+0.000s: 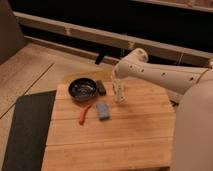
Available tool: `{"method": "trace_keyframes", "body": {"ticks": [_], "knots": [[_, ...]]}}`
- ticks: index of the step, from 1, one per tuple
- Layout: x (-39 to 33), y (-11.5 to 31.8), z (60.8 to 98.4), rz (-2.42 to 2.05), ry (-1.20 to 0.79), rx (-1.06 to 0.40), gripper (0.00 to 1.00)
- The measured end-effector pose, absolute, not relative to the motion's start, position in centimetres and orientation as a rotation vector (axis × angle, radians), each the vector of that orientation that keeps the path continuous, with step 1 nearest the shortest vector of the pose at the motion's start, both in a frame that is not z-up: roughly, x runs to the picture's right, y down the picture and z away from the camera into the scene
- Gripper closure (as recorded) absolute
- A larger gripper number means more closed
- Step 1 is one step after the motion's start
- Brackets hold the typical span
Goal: Stand the bottle upright
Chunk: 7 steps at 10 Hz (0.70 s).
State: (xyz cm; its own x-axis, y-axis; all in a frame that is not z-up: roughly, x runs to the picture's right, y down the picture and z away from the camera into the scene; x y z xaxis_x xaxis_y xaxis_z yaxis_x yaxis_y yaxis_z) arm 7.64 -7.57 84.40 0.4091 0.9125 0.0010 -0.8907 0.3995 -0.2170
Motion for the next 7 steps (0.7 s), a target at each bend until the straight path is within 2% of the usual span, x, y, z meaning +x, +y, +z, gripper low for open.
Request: {"method": "trace_keyframes", "body": {"ticks": [7], "knots": [[5.5, -8.1, 86.1, 1.075, -0.201, -0.221, 1.00]]}}
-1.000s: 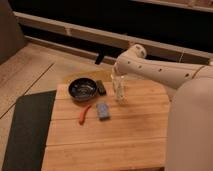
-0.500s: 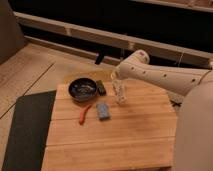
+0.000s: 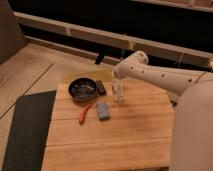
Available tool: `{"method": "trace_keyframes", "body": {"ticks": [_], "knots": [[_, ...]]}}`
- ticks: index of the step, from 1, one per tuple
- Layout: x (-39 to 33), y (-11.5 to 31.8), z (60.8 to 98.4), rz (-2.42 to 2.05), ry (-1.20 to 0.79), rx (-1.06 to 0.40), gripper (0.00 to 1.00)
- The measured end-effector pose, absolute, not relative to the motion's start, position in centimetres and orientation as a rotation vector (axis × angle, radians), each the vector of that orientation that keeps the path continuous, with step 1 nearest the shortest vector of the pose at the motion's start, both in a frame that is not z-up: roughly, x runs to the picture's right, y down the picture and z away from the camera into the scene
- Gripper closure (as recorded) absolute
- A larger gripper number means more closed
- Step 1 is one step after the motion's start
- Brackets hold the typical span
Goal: Stand the bottle upright
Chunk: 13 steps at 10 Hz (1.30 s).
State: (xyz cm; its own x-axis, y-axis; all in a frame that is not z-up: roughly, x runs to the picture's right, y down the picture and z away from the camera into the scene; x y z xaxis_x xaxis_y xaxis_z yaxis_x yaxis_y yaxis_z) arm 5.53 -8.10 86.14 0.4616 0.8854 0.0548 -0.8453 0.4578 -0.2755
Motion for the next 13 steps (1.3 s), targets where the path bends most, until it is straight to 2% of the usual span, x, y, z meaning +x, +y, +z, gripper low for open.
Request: {"method": "trace_keyframes", "body": {"ticks": [13], "knots": [[5.07, -8.67, 87.00, 1.089, -0.222, -0.231, 1.00]]}}
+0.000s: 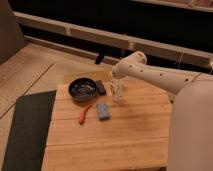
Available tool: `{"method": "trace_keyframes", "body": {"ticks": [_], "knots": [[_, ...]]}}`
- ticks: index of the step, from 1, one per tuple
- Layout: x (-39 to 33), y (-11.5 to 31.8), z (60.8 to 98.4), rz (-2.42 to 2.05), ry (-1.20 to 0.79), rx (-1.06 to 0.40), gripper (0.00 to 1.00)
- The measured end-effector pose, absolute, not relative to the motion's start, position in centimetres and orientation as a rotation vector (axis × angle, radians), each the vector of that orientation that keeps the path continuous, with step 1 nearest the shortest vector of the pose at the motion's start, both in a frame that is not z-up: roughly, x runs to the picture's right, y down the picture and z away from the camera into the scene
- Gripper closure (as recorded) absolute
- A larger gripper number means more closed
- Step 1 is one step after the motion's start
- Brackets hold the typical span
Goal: Stand the bottle upright
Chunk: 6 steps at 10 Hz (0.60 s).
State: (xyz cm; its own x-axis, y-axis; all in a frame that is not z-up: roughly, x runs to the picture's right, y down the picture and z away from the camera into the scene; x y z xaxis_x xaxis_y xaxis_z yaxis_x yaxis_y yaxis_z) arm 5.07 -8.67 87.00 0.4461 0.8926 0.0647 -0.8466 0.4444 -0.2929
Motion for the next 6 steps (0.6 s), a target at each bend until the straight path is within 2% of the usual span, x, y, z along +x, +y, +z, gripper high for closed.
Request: {"method": "trace_keyframes", "body": {"ticks": [3, 6], "knots": [[5.2, -9.8, 87.2, 1.139, -0.270, -0.199, 1.00], [3.6, -9.2, 87.3, 1.108, -0.318, -0.218, 1.00]]}}
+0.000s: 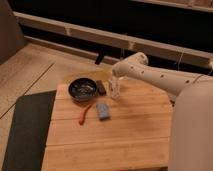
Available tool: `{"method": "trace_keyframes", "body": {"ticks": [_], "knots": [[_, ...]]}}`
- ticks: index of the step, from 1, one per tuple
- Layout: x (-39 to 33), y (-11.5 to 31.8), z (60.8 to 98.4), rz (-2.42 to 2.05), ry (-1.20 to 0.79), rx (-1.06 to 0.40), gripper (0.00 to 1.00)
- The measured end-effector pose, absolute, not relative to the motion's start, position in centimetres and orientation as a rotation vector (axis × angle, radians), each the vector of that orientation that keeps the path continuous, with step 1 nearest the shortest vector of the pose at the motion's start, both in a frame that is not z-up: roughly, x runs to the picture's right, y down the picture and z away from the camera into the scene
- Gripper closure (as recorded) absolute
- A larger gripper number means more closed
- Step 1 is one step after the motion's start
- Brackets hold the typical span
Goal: Stand the bottle upright
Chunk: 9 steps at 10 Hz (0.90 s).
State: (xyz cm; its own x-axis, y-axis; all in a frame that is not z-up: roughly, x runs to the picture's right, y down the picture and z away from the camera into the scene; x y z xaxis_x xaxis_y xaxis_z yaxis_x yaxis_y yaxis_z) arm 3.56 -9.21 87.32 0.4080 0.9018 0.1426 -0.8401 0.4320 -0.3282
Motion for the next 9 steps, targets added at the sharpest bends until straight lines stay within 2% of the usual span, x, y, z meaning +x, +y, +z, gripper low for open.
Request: {"method": "trace_keyframes", "body": {"ticks": [2, 3, 9], "knots": [[2.7, -8.3, 87.4, 1.088, -0.334, -0.244, 1.00], [2.8, -7.9, 87.5, 1.085, -0.331, -0.255, 0.96], [3.9, -7.2, 87.3, 1.104, -0.282, -0.290, 0.36]]}}
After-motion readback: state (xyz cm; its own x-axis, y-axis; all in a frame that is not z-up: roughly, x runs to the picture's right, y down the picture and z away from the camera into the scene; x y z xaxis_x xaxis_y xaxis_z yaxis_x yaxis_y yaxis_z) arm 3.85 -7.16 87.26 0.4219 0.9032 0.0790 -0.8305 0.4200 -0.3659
